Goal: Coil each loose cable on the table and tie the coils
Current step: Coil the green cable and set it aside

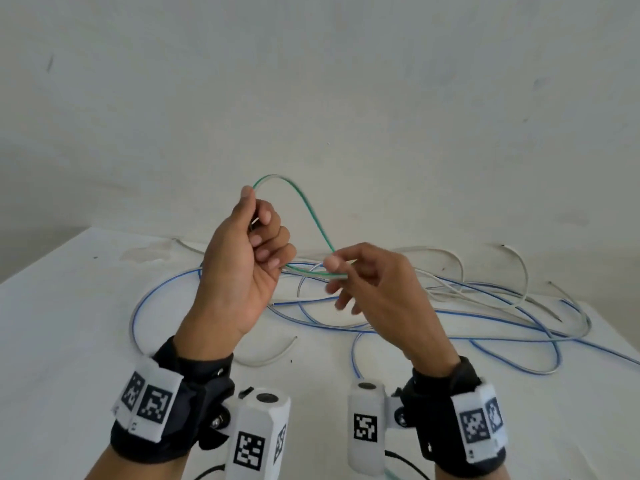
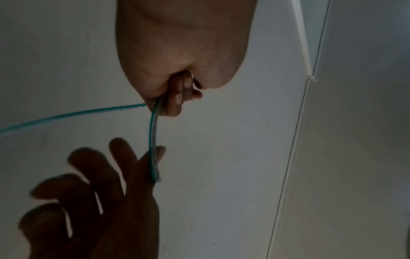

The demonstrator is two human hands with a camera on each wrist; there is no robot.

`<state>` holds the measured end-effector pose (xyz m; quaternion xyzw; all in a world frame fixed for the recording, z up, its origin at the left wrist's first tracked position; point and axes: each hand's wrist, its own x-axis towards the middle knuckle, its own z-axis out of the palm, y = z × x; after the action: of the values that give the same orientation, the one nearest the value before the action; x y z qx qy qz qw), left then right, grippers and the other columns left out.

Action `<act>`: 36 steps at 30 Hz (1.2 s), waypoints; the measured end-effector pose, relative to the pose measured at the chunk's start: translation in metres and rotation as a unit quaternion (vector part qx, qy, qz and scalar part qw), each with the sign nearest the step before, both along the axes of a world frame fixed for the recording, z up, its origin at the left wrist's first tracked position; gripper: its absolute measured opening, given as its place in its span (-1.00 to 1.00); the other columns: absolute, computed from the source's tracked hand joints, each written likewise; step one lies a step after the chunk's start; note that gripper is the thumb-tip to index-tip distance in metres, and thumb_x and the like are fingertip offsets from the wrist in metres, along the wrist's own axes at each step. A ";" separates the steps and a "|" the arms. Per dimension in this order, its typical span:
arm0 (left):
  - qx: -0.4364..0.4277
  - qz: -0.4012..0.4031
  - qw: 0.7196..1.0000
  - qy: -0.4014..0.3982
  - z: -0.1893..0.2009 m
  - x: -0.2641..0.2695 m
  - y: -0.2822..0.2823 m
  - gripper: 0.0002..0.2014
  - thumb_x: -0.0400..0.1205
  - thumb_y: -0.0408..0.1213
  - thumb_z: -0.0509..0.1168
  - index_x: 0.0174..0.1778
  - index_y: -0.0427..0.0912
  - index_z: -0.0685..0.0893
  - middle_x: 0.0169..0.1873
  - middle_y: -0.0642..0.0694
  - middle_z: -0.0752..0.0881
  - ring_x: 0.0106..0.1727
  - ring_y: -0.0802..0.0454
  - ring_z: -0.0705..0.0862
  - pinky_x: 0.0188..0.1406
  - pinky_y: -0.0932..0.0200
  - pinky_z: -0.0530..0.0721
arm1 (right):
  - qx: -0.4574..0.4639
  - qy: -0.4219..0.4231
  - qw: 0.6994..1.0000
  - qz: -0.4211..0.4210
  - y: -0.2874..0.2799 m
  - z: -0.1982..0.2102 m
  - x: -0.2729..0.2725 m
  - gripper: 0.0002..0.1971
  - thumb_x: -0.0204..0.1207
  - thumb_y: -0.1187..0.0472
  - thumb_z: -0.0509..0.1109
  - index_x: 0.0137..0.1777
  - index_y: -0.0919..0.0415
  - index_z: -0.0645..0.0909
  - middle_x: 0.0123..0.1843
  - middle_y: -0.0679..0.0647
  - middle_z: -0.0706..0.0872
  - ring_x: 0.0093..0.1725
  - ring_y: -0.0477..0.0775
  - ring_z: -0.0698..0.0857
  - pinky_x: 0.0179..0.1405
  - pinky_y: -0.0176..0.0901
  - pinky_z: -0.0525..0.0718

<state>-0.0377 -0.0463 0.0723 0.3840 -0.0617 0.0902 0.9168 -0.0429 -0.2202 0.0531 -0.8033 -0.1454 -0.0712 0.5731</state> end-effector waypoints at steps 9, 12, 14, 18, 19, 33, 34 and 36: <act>-0.031 0.048 0.998 0.002 -0.008 0.001 -0.012 -0.56 0.87 -0.04 0.01 -0.34 -0.11 0.40 -0.55 0.06 0.21 -0.54 0.13 0.18 -0.54 0.30 0.41 | 0.291 0.071 0.945 0.131 -0.003 0.009 -0.005 -0.77 0.74 0.35 0.28 0.28 0.38 0.68 -0.05 0.28 0.85 -0.09 0.15 0.86 -0.07 -0.22 0.78; -0.001 0.044 0.999 -0.003 -0.008 -0.003 -0.026 -0.57 0.86 -0.08 0.04 -0.36 -0.11 0.39 -0.55 0.05 0.21 -0.54 0.11 0.19 -0.45 0.25 0.52 | 0.188 -0.027 0.982 0.028 0.002 0.004 0.001 -0.81 0.64 0.32 0.46 0.22 0.22 0.76 -0.14 0.17 0.79 -0.20 0.04 0.79 -0.14 -0.25 0.74; 0.015 0.042 0.999 -0.001 -0.009 -0.004 -0.032 -0.58 0.85 -0.11 0.06 -0.35 -0.11 0.39 -0.54 0.04 0.21 -0.54 0.10 0.22 -0.36 0.21 0.61 | 0.180 -0.045 0.983 -0.001 0.006 0.002 0.003 -0.82 0.66 0.30 0.45 0.21 0.17 0.75 -0.06 0.18 0.82 -0.13 0.14 0.83 -0.15 -0.22 0.77; 0.016 0.040 0.999 -0.007 -0.011 -0.003 -0.033 -0.62 0.86 -0.18 0.06 -0.32 -0.13 0.37 -0.48 -0.01 0.20 -0.50 0.08 0.26 -0.23 0.17 0.74 | 0.257 -0.020 0.966 -0.004 0.012 0.001 0.000 -0.72 0.68 0.32 0.43 0.34 0.22 0.54 -0.09 0.22 0.88 -0.10 0.14 0.88 -0.11 -0.16 0.80; 0.018 0.041 0.999 -0.009 -0.011 -0.003 -0.033 -0.62 0.86 -0.18 0.04 -0.31 -0.14 0.36 -0.47 -0.02 0.20 -0.49 0.08 0.27 -0.22 0.17 0.75 | 0.262 -0.027 0.965 -0.018 0.014 0.001 -0.001 -0.73 0.65 0.31 0.47 0.29 0.24 0.54 -0.12 0.21 0.88 -0.13 0.13 0.87 -0.11 -0.15 0.81; 0.173 0.080 0.982 0.013 -0.019 0.009 -0.017 -0.90 0.80 -0.35 0.21 0.10 -0.28 0.60 -0.45 0.02 0.59 -0.32 0.05 0.69 -0.09 0.05 0.78 | 0.213 -0.098 0.968 -0.092 0.012 -0.008 0.011 -0.78 0.63 0.38 0.48 0.17 0.19 0.56 -0.16 0.21 0.85 -0.27 0.11 0.85 -0.14 -0.11 0.82; 0.179 0.086 0.980 0.018 -0.020 0.010 -0.014 -0.83 0.78 -0.38 0.24 0.25 -0.34 0.58 -0.44 -0.01 0.65 -0.30 0.02 0.74 -0.10 0.07 0.81 | 0.227 -0.099 0.964 -0.099 0.010 -0.008 0.012 -0.81 0.62 0.38 0.49 0.12 0.21 0.56 -0.16 0.23 0.85 -0.27 0.11 0.84 -0.15 -0.14 0.80; 0.175 0.086 0.980 0.029 -0.020 0.012 -0.008 -0.71 0.77 -0.39 0.28 0.38 -0.39 0.49 -0.39 -0.09 0.75 -0.27 -0.03 0.79 -0.11 0.05 0.84 | 0.233 -0.107 0.961 -0.105 0.006 -0.008 0.014 -0.87 0.63 0.38 0.47 0.09 0.23 0.59 -0.15 0.24 0.85 -0.26 0.11 0.83 -0.15 -0.17 0.79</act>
<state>-0.0253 -0.0544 0.0520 0.5452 -0.0165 0.1449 0.8255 -0.0288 -0.2145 0.0456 -0.6462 -0.0998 -0.2481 0.7148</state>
